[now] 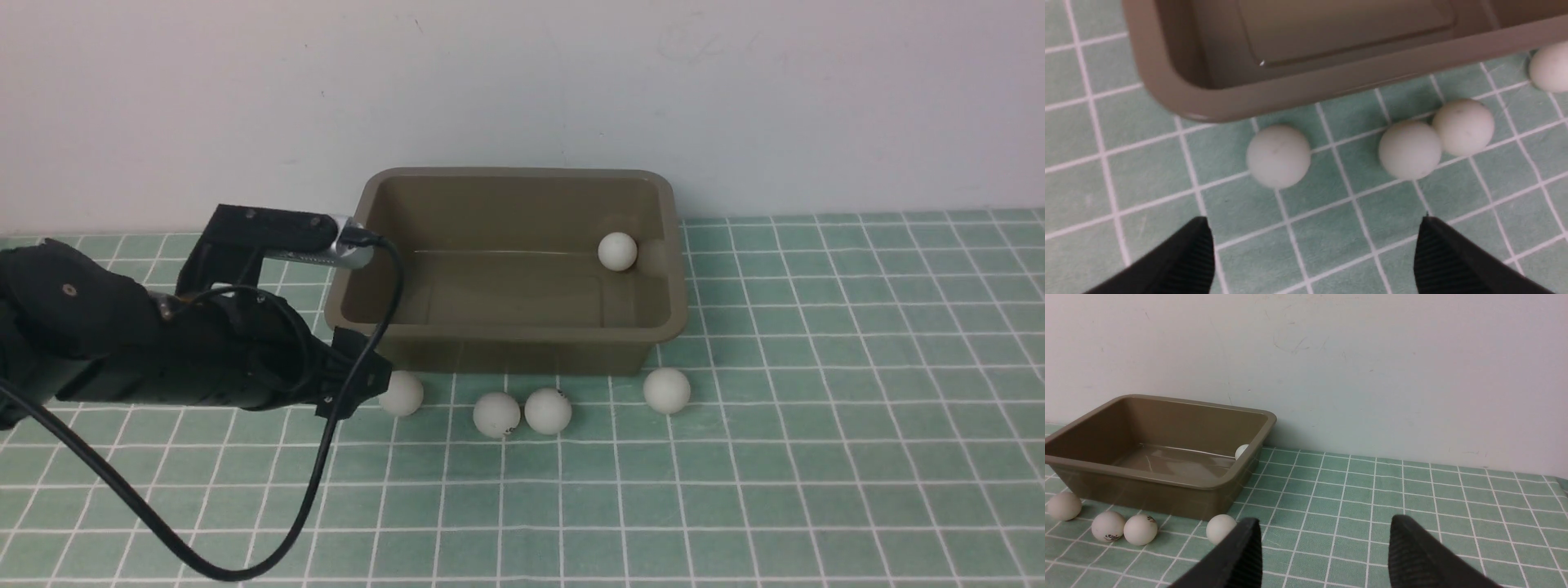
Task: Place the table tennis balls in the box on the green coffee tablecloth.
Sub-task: 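Reach for and grasp a ping pong ball on the table beside the basket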
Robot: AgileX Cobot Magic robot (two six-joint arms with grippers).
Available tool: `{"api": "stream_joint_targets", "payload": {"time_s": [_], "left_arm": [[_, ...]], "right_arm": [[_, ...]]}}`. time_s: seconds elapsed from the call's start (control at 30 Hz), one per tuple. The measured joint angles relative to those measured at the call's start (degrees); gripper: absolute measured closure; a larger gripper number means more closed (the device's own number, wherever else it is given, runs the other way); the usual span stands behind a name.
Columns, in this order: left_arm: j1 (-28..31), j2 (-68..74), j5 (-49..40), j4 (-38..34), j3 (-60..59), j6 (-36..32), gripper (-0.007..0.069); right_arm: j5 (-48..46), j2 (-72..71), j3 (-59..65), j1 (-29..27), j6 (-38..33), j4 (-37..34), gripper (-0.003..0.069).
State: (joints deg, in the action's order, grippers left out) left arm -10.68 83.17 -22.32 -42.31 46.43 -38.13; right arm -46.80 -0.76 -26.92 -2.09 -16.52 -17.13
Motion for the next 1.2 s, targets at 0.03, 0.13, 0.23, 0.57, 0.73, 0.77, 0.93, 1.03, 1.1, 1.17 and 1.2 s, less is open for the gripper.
{"api": "stream_joint_targets", "payload": {"time_s": [0.03, 0.13, 0.23, 0.57, 0.73, 0.77, 0.93, 1.03, 1.1, 1.17, 1.2], "left_arm": [[-0.19, 0.0, 0.49, -1.15, -0.19, -0.77, 0.0027], [-1.36, 0.15, 3.43, -7.7, -3.65, -7.47, 0.0057], [-2.76, 0.19, 7.18, -15.21, -7.44, -15.81, 0.0092], [-13.05, 3.84, 23.47, -45.13, -10.28, -51.4, 0.0136], [-13.2, 10.36, 25.63, -48.58, -7.59, -54.13, 0.0136], [-13.2, 10.78, 25.63, -48.75, -7.03, -54.08, 0.0136], [-13.31, 11.05, 25.58, -49.04, -4.99, -53.64, 0.0136], [-13.31, 11.12, 25.51, -49.04, -4.53, -53.64, 0.0136], [-13.31, 11.26, 25.46, -49.62, -4.31, -53.33, 0.0136], [-13.31, 11.72, 25.54, -50.74, -3.91, -53.0, 0.0136], [-13.31, 11.94, 25.6, -51.08, -3.69, -52.84, 0.0136]], "right_arm": [[0.0, 0.0, 0.0, 0.0, -0.24, 0.0, 0.027], [0.0, 0.0, 0.0, 0.0, -0.85, 0.0, 0.027], [0.0, 0.0, 0.0, 0.0, -1.09, 0.53, 0.027], [0.14, 0.0, 0.0, 0.0, -1.09, 1.06, 0.027], [0.36, 0.0, 0.0, 0.0, -1.26, 1.06, 0.027], [0.36, 0.0, 0.0, 0.0, -1.27, 1.08, 0.027], [0.41, 0.0, 0.0, 0.0, -1.32, 1.15, 0.027], [0.41, 0.0, 0.0, 0.0, -1.32, 1.23, 0.027], [0.41, 0.0, 0.0, 0.0, -1.32, 1.23, 0.027], [0.41, 0.0, 0.0, 0.0, -1.33, 1.23, 0.027], [0.41, 0.0, 0.0, 0.0, -1.33, 1.23, 0.027]]}}
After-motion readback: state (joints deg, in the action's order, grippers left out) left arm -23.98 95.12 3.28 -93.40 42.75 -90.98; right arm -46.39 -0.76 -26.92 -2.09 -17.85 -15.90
